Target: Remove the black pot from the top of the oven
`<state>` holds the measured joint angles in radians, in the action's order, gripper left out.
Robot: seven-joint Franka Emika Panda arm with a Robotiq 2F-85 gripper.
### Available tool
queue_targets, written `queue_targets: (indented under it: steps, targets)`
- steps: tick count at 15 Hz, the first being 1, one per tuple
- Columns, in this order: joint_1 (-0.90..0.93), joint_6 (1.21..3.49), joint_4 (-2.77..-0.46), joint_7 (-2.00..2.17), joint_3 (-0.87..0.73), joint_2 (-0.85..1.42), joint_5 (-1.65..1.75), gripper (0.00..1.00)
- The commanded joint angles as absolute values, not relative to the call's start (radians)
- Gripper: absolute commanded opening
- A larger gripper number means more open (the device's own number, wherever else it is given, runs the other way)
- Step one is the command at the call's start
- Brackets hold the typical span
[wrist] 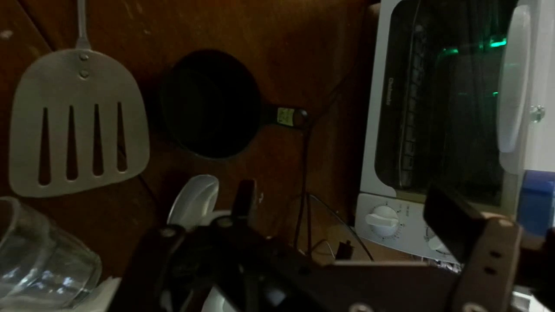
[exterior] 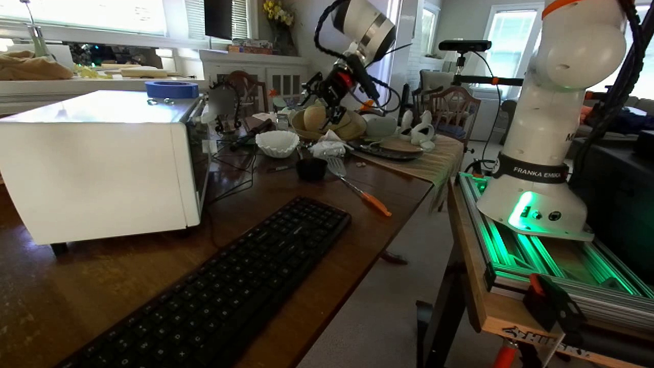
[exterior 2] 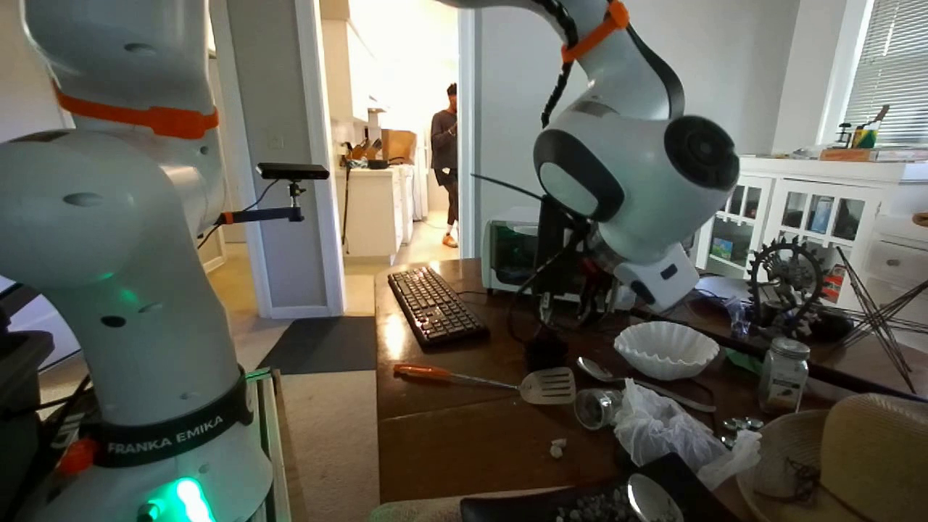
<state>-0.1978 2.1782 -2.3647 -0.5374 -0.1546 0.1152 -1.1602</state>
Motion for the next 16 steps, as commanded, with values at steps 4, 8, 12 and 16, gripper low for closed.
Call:
queue_targets:
  steps: [4,8,12,16]
  targets:
    - [-0.224,2.307,-2.575,-0.153,-0.165,-0.288,-0.657,1.00]
    - [-0.331,2.267,-2.606,0.014,-0.085,-0.435,-0.323,1.00]
    - [-0.273,2.239,-2.571,0.038,-0.144,-0.444,-0.199,1.00]
    - [-0.277,2.209,-2.575,0.048,-0.140,-0.492,-0.142,1.00]
